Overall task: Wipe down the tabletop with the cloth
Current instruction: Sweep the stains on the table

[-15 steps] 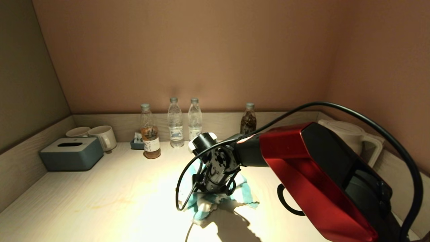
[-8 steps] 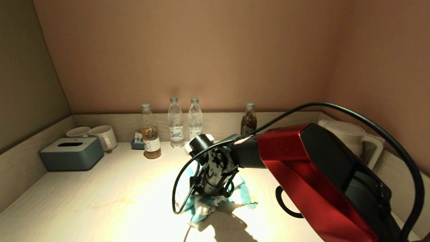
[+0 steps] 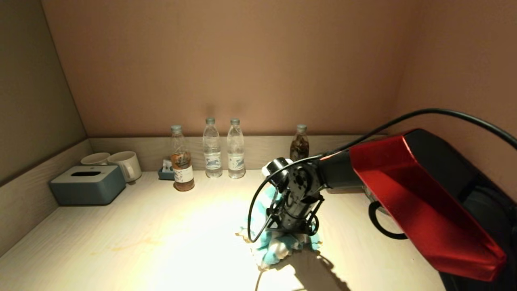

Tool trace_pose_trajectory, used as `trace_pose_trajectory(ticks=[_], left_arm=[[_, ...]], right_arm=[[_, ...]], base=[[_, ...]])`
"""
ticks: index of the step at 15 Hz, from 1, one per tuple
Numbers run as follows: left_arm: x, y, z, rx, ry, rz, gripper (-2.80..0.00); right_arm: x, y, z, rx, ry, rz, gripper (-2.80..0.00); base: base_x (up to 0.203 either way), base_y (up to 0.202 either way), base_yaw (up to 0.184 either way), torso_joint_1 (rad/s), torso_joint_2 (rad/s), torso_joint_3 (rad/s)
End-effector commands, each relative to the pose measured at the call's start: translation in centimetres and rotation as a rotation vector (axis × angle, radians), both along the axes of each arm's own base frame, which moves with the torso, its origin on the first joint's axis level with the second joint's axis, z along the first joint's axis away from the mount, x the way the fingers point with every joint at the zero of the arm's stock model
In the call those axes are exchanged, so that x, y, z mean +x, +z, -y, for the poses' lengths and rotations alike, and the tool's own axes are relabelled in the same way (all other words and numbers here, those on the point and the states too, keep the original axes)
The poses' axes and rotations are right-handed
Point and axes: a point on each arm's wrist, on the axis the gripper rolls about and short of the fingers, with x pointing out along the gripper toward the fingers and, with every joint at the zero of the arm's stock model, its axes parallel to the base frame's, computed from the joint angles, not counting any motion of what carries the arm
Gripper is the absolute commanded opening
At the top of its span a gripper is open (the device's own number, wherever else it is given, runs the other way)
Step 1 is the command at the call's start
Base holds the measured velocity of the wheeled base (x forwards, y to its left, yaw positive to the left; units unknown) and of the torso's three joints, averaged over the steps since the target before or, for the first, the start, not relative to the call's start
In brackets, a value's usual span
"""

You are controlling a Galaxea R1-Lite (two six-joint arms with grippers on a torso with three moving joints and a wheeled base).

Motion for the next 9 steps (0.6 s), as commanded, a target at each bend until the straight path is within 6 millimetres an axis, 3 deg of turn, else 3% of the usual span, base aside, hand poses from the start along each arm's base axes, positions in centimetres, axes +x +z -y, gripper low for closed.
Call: trace_pose_trajectory(ticks=[1, 3, 6, 9], left_arm=[[0.0, 0.0, 0.0, -0.001, 0.001, -0.002, -2.80], [0.0, 0.0, 0.0, -0.001, -0.001, -0.002, -2.80], [0.0, 0.0, 0.0, -0.001, 0.001, -0.003, -2.80], [0.0, 0.0, 0.0, -0.001, 0.001, -0.002, -2.80]], right_arm=[[0.0, 0.9, 2.3, -0.001, -0.055, 0.004, -2.80], [0.0, 0.9, 4.1, 0.001, -0.094, 0.006, -2.80], [-0.9, 0.1, 10.2, -0.013, -0.231, -0.028, -2.80], [-1.4, 0.3, 14.7, -0.005, -0.336, -0.004, -2.80]], base=[[0.000, 0.000, 0.000, 0.000, 0.00, 0.000], [0.000, 0.000, 0.000, 0.000, 0.00, 0.000], [0.000, 0.000, 0.000, 0.000, 0.00, 0.000], [0.000, 0.000, 0.000, 0.000, 0.00, 0.000]])
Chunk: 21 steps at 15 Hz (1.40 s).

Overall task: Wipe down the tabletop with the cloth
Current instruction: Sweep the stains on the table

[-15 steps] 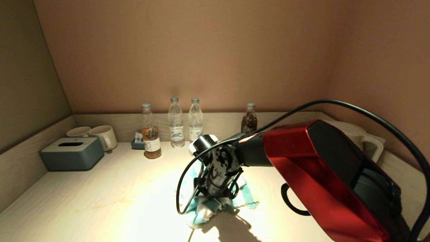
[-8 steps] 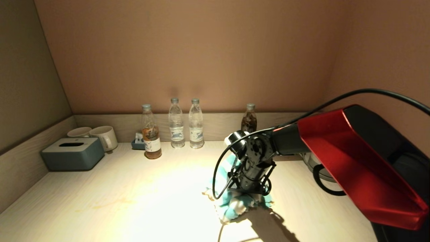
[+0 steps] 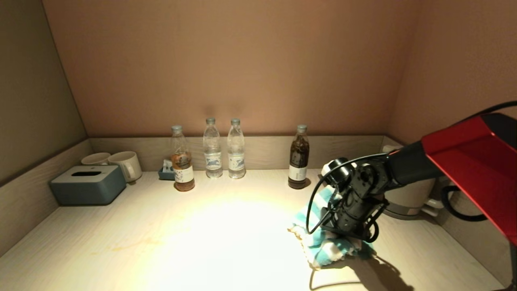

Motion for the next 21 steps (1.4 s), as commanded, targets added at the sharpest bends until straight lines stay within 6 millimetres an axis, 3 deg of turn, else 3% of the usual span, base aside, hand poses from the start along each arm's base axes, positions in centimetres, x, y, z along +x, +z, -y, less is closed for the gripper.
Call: trace_pose_trajectory(ticks=[1, 5, 10, 15, 17, 19, 21], left_arm=[[0.0, 0.0, 0.0, -0.001, 0.001, -0.002, -2.80], [0.0, 0.0, 0.0, -0.001, 0.001, -0.002, -2.80], [0.0, 0.0, 0.0, -0.001, 0.001, -0.002, -2.80], [0.0, 0.0, 0.0, -0.001, 0.001, -0.002, -2.80], [0.0, 0.0, 0.0, -0.001, 0.001, -0.002, -2.80], [0.0, 0.0, 0.0, -0.001, 0.001, -0.002, -2.80], [0.0, 0.0, 0.0, -0.001, 0.001, -0.002, -2.80]], right_arm=[[-0.1, 0.7, 2.7, 0.008, -0.062, 0.071, -2.80], [1.9, 0.1, 3.8, 0.004, -0.087, 0.101, -2.80], [6.1, -0.9, 2.4, 0.012, -0.075, 0.161, -2.80], [7.7, -1.1, -1.8, 0.016, 0.015, 0.157, -2.80], [7.6, -1.0, -4.5, 0.021, 0.073, 0.159, -2.80], [7.5, -0.9, -5.2, 0.022, 0.088, 0.161, -2.80], [6.3, -0.2, -9.8, 0.035, 0.195, 0.186, -2.80]], base=[[0.000, 0.000, 0.000, 0.000, 0.00, 0.000], [0.000, 0.000, 0.000, 0.000, 0.00, 0.000], [0.000, 0.000, 0.000, 0.000, 0.00, 0.000], [0.000, 0.000, 0.000, 0.000, 0.00, 0.000], [0.000, 0.000, 0.000, 0.000, 0.00, 0.000], [0.000, 0.000, 0.000, 0.000, 0.00, 0.000], [0.000, 0.000, 0.000, 0.000, 0.00, 0.000]])
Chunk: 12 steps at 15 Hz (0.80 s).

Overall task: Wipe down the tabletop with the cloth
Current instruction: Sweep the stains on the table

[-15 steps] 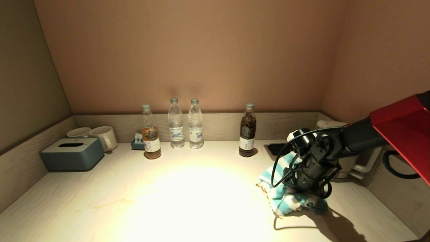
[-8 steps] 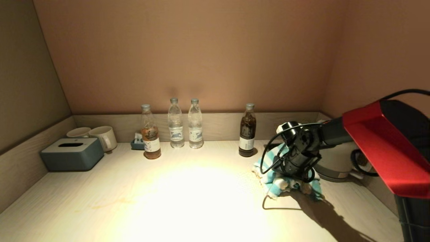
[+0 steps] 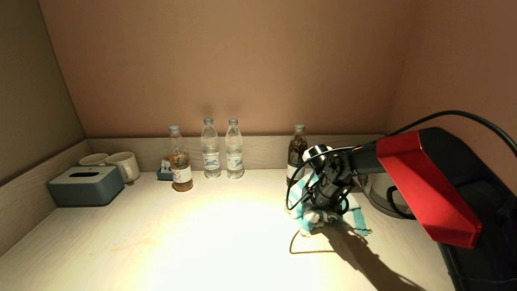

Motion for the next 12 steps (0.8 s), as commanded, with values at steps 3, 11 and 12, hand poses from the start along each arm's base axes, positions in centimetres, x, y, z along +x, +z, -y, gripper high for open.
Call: trace_pose_trajectory(ticks=[3, 11, 12], left_arm=[[0.0, 0.0, 0.0, -0.001, 0.001, -0.002, -2.80], [0.0, 0.0, 0.0, -0.001, 0.001, -0.002, -2.80], [0.0, 0.0, 0.0, -0.001, -0.001, -0.002, -2.80]], right_arm=[[-1.5, 1.8, -6.6, 0.019, 0.157, 0.059, -2.80], [-2.3, 1.5, -12.2, 0.020, 0.378, 0.198, -2.80], [-2.3, 1.1, -12.9, 0.025, 0.395, 0.214, -2.80]], base=[[0.000, 0.000, 0.000, 0.000, 0.00, 0.000], [0.000, 0.000, 0.000, 0.000, 0.00, 0.000], [0.000, 0.000, 0.000, 0.000, 0.00, 0.000]])
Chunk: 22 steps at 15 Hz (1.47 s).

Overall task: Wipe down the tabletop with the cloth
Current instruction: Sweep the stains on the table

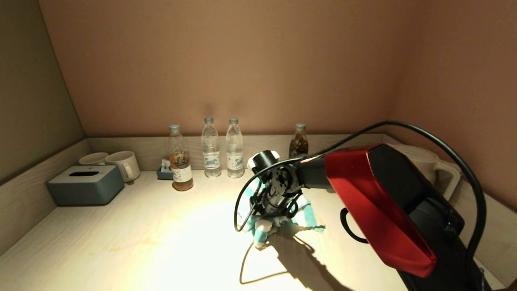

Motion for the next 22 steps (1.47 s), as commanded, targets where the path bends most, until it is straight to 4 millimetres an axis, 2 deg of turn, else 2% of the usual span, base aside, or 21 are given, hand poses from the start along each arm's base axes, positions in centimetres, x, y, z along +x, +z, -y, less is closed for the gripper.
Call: trace_pose_trajectory(ticks=[1, 3, 5, 7, 8, 10, 11, 13, 16, 18, 20, 22], left_arm=[[0.0, 0.0, 0.0, -0.001, 0.000, -0.002, -2.80], [0.0, 0.0, 0.0, -0.001, 0.002, -0.002, -2.80], [0.0, 0.0, 0.0, -0.001, 0.002, -0.002, -2.80], [0.0, 0.0, 0.0, -0.001, 0.000, -0.002, -2.80], [0.0, 0.0, 0.0, -0.001, 0.002, -0.002, -2.80], [0.0, 0.0, 0.0, -0.001, 0.002, -0.002, -2.80], [0.0, 0.0, 0.0, -0.001, 0.002, -0.002, -2.80], [0.0, 0.0, 0.0, -0.001, 0.002, -0.002, -2.80], [0.0, 0.0, 0.0, -0.001, 0.002, -0.002, -2.80], [0.0, 0.0, 0.0, -0.001, 0.000, -0.002, -2.80], [0.0, 0.0, 0.0, -0.001, 0.000, -0.002, -2.80], [0.0, 0.0, 0.0, -0.001, 0.002, -0.002, -2.80]], right_arm=[[0.2, -0.4, -1.3, 0.023, 0.048, 0.067, -2.80], [0.2, -0.4, -1.3, 0.023, 0.049, 0.068, -2.80], [-1.0, -0.6, -4.1, 0.045, 0.134, 0.121, -2.80], [-2.2, -0.2, -5.4, 0.051, 0.170, 0.127, -2.80], [-3.6, 0.3, -6.6, 0.054, 0.203, 0.123, -2.80], [-5.1, 1.0, -7.4, 0.051, 0.231, 0.110, -2.80], [-7.1, 1.6, -8.3, 0.049, 0.269, 0.098, -2.80], [-9.7, 2.0, -8.7, 0.039, 0.303, 0.066, -2.80], [-12.5, 2.3, -7.5, 0.006, 0.324, 0.016, -2.80], [-13.5, 2.0, -5.3, -0.028, 0.302, -0.017, -2.80], [-13.5, 1.4, -2.6, -0.045, 0.254, -0.032, -2.80], [-12.5, 0.6, 0.8, -0.042, 0.173, -0.026, -2.80]], base=[[0.000, 0.000, 0.000, 0.000, 0.00, 0.000], [0.000, 0.000, 0.000, 0.000, 0.00, 0.000], [0.000, 0.000, 0.000, 0.000, 0.00, 0.000], [0.000, 0.000, 0.000, 0.000, 0.00, 0.000], [0.000, 0.000, 0.000, 0.000, 0.00, 0.000], [0.000, 0.000, 0.000, 0.000, 0.00, 0.000], [0.000, 0.000, 0.000, 0.000, 0.00, 0.000], [0.000, 0.000, 0.000, 0.000, 0.00, 0.000], [0.000, 0.000, 0.000, 0.000, 0.00, 0.000], [0.000, 0.000, 0.000, 0.000, 0.00, 0.000], [0.000, 0.000, 0.000, 0.000, 0.00, 0.000], [0.000, 0.000, 0.000, 0.000, 0.00, 0.000]])
